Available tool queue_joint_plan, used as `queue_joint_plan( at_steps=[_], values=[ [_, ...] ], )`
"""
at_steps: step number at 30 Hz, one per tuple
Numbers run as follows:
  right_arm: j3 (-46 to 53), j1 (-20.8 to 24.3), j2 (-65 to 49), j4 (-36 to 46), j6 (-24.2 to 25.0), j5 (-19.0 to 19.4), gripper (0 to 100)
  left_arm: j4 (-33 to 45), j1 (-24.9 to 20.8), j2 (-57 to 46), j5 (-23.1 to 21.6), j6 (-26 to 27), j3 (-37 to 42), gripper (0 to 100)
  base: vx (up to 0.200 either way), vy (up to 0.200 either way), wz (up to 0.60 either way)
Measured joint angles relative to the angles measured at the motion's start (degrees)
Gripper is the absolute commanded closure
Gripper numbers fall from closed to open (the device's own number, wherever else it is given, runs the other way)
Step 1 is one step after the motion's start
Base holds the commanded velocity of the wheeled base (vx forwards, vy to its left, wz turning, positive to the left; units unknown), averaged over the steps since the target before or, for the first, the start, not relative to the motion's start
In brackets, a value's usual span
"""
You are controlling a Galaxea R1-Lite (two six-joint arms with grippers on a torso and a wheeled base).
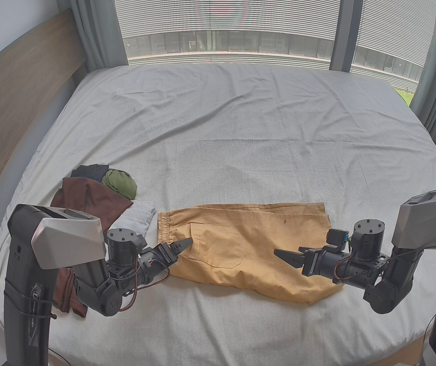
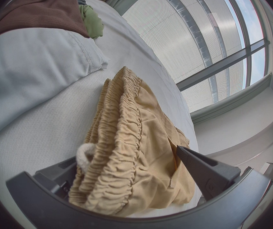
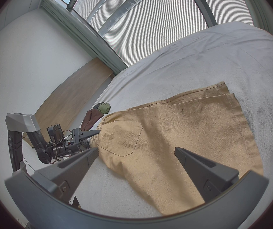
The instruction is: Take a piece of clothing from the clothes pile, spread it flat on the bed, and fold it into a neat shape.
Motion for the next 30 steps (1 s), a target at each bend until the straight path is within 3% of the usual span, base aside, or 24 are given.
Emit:
queue_joint_plan(
  at_steps=[13, 14, 30],
  values=[
    [0.11, 0.02, 0.07, -0.07, -0.02, -0.01, 0, 1.04, 0.20, 0.24, 0.57, -0.52, -2.34, 0, 0.000, 0.000, 0.00],
    [0.11, 0.02, 0.10, -0.05, -0.02, -0.01, 0, 1.04, 0.20, 0.30, 0.66, -0.55, -2.36, 100, 0.000, 0.000, 0.00],
    [0.33, 0.52, 0.60, -0.10, -0.09, 0.00, 0, -1.06, 0.96, 0.55, 2.90, 0.88, 0.33, 100, 0.000, 0.000, 0.00]
  ],
)
